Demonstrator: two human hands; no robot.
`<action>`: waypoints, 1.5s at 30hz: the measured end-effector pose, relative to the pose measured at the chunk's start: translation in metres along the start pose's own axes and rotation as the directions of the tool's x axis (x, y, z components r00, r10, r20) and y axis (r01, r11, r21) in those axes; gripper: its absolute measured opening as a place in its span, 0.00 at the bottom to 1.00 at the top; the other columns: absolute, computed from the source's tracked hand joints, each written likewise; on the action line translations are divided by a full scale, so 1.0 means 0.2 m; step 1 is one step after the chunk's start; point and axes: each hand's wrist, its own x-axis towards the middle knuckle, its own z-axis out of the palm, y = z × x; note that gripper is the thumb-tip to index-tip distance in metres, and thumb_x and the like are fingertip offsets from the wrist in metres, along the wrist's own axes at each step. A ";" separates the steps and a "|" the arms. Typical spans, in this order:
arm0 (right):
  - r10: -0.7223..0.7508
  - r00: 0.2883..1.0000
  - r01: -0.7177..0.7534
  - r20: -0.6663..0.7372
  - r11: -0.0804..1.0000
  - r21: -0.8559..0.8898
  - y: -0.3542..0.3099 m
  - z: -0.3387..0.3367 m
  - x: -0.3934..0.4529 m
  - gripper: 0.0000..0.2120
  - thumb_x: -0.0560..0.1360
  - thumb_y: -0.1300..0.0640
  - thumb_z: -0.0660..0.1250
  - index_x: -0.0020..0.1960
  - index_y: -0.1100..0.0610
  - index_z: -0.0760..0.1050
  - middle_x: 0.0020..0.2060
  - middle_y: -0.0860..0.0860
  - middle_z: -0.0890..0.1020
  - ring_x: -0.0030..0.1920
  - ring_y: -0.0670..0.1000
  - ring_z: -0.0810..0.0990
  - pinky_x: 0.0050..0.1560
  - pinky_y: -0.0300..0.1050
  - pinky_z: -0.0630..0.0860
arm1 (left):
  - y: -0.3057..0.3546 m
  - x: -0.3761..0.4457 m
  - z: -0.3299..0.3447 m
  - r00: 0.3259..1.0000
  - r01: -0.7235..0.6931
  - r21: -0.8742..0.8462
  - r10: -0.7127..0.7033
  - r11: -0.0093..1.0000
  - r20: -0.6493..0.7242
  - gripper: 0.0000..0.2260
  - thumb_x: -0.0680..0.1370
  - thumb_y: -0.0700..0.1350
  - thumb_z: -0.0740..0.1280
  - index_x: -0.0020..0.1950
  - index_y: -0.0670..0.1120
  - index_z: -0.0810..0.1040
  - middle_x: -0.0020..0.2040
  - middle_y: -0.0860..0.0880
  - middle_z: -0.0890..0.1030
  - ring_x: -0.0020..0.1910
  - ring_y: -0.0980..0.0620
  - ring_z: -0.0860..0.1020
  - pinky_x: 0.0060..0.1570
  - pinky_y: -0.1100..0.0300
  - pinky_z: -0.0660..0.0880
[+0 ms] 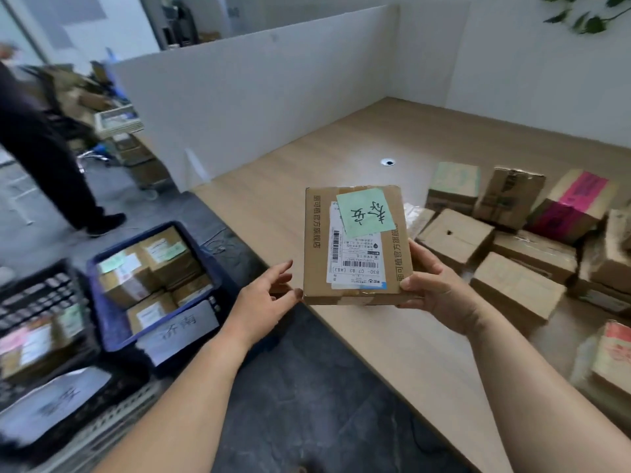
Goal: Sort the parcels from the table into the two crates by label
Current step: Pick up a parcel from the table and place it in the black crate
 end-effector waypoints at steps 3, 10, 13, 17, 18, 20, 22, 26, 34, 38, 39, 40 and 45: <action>0.021 0.998 -0.020 0.057 1.000 -0.021 0.02 0.11 0.06 0.37 0.70 0.66 0.70 0.72 0.38 0.64 0.49 0.53 0.85 0.54 0.58 0.84 0.54 0.57 0.79 | -0.10 -0.06 -0.07 0.997 0.049 0.001 -0.049 0.999 -0.062 0.27 0.75 0.50 0.71 0.73 0.55 0.68 0.64 0.55 0.76 0.62 0.56 0.74 0.64 0.59 0.70; 0.096 0.977 -0.083 0.189 0.993 -0.079 0.05 0.44 0.19 0.41 0.66 0.63 0.71 0.74 0.40 0.62 0.53 0.55 0.84 0.56 0.60 0.83 0.54 0.58 0.79 | -0.35 -0.20 -0.29 0.976 0.141 -0.035 -0.145 0.989 -0.162 0.26 0.75 0.50 0.71 0.72 0.55 0.68 0.60 0.56 0.76 0.60 0.56 0.74 0.62 0.57 0.71; 0.102 0.972 -0.085 0.209 0.992 -0.089 0.06 0.63 0.25 0.38 0.72 0.66 0.70 0.73 0.39 0.64 0.56 0.57 0.83 0.56 0.61 0.82 0.53 0.58 0.79 | -0.48 -0.24 -0.42 0.967 0.165 -0.066 -0.174 0.984 -0.185 0.26 0.74 0.52 0.71 0.72 0.56 0.69 0.61 0.56 0.77 0.61 0.56 0.74 0.63 0.56 0.72; 0.127 0.964 -0.105 0.234 0.989 -0.104 0.09 0.95 0.33 0.33 0.75 0.68 0.66 0.70 0.38 0.67 0.56 0.56 0.83 0.57 0.60 0.82 0.55 0.60 0.79 | -0.66 -0.32 -0.65 0.949 0.197 -0.104 -0.216 0.975 -0.231 0.24 0.74 0.51 0.72 0.69 0.57 0.70 0.60 0.56 0.77 0.59 0.57 0.75 0.58 0.63 0.70; 0.130 0.958 -0.105 0.255 0.989 -0.108 0.10 1.04 0.35 0.33 0.74 0.68 0.67 0.68 0.37 0.68 0.56 0.55 0.83 0.57 0.61 0.82 0.57 0.62 0.78 | -0.71 -0.34 -0.71 0.944 0.208 -0.106 -0.228 0.972 -0.240 0.24 0.74 0.51 0.72 0.69 0.58 0.70 0.60 0.56 0.77 0.59 0.57 0.75 0.58 0.62 0.70; 0.133 0.942 -0.093 0.309 0.986 -0.139 0.13 1.22 0.40 0.32 0.69 0.65 0.69 0.65 0.36 0.71 0.56 0.53 0.83 0.57 0.61 0.82 0.60 0.65 0.76 | -0.82 -0.40 -0.84 0.931 0.228 -0.123 -0.253 0.966 -0.263 0.25 0.74 0.51 0.71 0.70 0.56 0.70 0.61 0.56 0.77 0.60 0.55 0.76 0.62 0.57 0.72; 0.150 0.923 -0.088 0.356 0.979 -0.184 0.16 1.40 0.45 0.36 0.65 0.62 0.68 0.69 0.37 0.68 0.56 0.51 0.84 0.58 0.60 0.82 0.61 0.65 0.75 | -0.93 -0.44 -0.96 0.917 0.245 -0.136 -0.275 0.960 -0.290 0.24 0.75 0.50 0.71 0.70 0.56 0.70 0.61 0.56 0.78 0.60 0.54 0.76 0.62 0.54 0.73; 0.196 0.889 -0.096 0.415 0.963 -0.250 0.25 1.76 0.55 0.38 0.66 0.61 0.68 0.71 0.36 0.65 0.58 0.52 0.83 0.59 0.60 0.81 0.61 0.65 0.75 | -1.14 -0.53 -1.19 0.883 0.280 -0.137 -0.311 0.950 -0.353 0.24 0.77 0.47 0.69 0.72 0.53 0.69 0.64 0.54 0.76 0.60 0.56 0.75 0.60 0.60 0.71; 0.252 0.834 -0.115 0.491 0.949 -0.293 0.45 2.35 0.71 0.35 0.73 0.67 0.65 0.72 0.37 0.66 0.58 0.53 0.83 0.59 0.59 0.81 0.61 0.65 0.75 | -1.54 -0.71 -1.56 0.830 0.349 -0.144 -0.376 0.926 -0.411 0.24 0.77 0.50 0.69 0.72 0.55 0.69 0.68 0.56 0.74 0.64 0.59 0.71 0.59 0.64 0.67; 0.309 0.799 -0.131 0.516 0.927 -0.352 0.52 2.57 0.78 0.38 0.66 0.62 0.69 0.72 0.38 0.66 0.58 0.51 0.83 0.59 0.59 0.81 0.60 0.61 0.76 | -1.71 -0.74 -1.68 0.798 0.399 -0.144 -0.420 0.906 -0.433 0.25 0.76 0.50 0.69 0.72 0.56 0.69 0.66 0.57 0.75 0.62 0.60 0.71 0.60 0.63 0.68; 0.323 0.789 -0.138 0.522 0.922 -0.362 0.53 2.61 0.80 0.39 0.65 0.61 0.69 0.72 0.38 0.66 0.58 0.50 0.82 0.59 0.59 0.81 0.59 0.60 0.76 | -1.75 -0.74 -1.70 0.789 0.412 -0.151 -0.435 0.899 -0.433 0.25 0.76 0.50 0.70 0.72 0.56 0.69 0.66 0.57 0.75 0.63 0.59 0.72 0.61 0.61 0.69; 0.336 0.778 -0.144 0.531 0.918 -0.370 0.55 2.66 0.83 0.39 0.64 0.60 0.69 0.72 0.37 0.66 0.59 0.50 0.82 0.59 0.58 0.80 0.59 0.60 0.77 | -1.79 -0.74 -1.71 0.781 0.426 -0.155 -0.449 0.891 -0.435 0.25 0.76 0.50 0.70 0.72 0.56 0.69 0.66 0.56 0.75 0.63 0.58 0.72 0.62 0.60 0.69; 0.382 0.738 -0.176 0.556 0.905 -0.388 0.66 2.84 1.04 0.39 0.66 0.62 0.68 0.73 0.39 0.65 0.58 0.50 0.83 0.59 0.59 0.81 0.59 0.61 0.77 | -1.99 -0.68 -1.81 0.741 0.483 -0.202 -0.521 0.852 -0.424 0.25 0.75 0.50 0.71 0.71 0.58 0.70 0.67 0.56 0.75 0.66 0.55 0.73 0.66 0.51 0.70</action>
